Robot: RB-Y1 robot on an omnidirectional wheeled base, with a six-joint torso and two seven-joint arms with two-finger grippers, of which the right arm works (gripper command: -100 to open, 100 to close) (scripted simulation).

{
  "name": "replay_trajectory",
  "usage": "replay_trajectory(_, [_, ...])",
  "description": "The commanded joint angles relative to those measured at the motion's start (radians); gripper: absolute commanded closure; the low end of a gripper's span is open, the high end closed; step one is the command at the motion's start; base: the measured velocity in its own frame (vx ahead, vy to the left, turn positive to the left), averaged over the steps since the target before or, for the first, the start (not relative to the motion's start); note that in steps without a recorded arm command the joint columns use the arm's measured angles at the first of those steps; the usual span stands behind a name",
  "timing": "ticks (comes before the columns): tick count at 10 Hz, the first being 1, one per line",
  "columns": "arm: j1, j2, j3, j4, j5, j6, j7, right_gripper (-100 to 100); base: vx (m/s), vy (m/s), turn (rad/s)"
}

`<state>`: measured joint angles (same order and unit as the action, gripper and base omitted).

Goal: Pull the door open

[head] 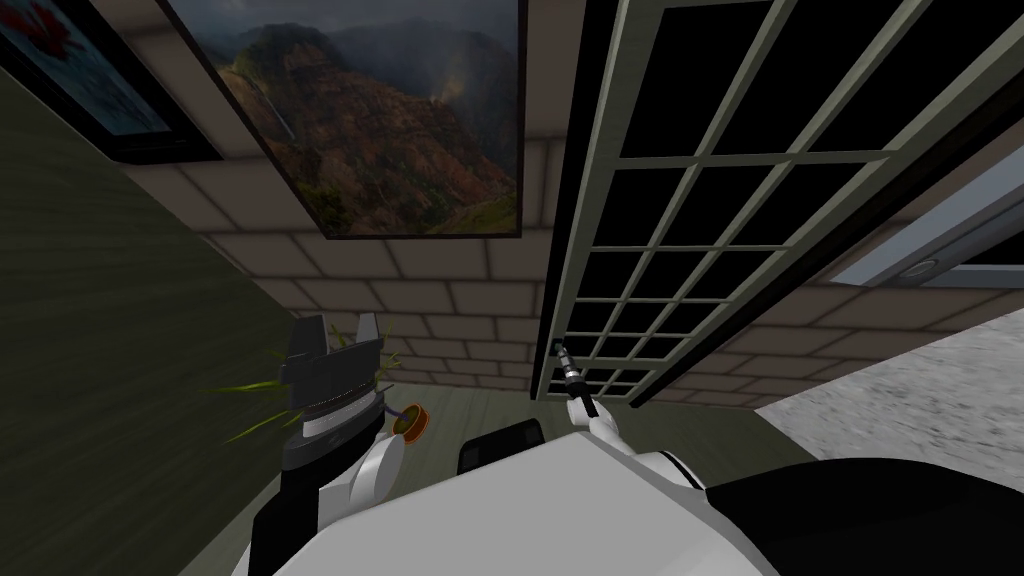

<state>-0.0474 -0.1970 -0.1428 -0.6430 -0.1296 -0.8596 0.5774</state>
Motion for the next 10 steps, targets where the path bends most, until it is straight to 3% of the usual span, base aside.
replay_trajectory(1, [-0.013, 0.018, 0.018, 0.026, 0.002, -0.003, -0.029, 100, -0.026, 0.001, 0.018])
replay_trajectory(4, [-0.013, 0.014, 0.025, 0.027, -0.018, -0.005, -0.111, 100, -0.030, -0.010, 0.048])
replay_trajectory(8, [-0.013, 0.014, 0.025, 0.015, -0.018, -0.005, -0.111, 100, -0.003, 0.000, 0.000])
replay_trajectory(10, [-0.012, 0.009, 0.032, 0.028, -0.038, -0.006, -0.176, 100, -0.026, -0.001, 0.060])
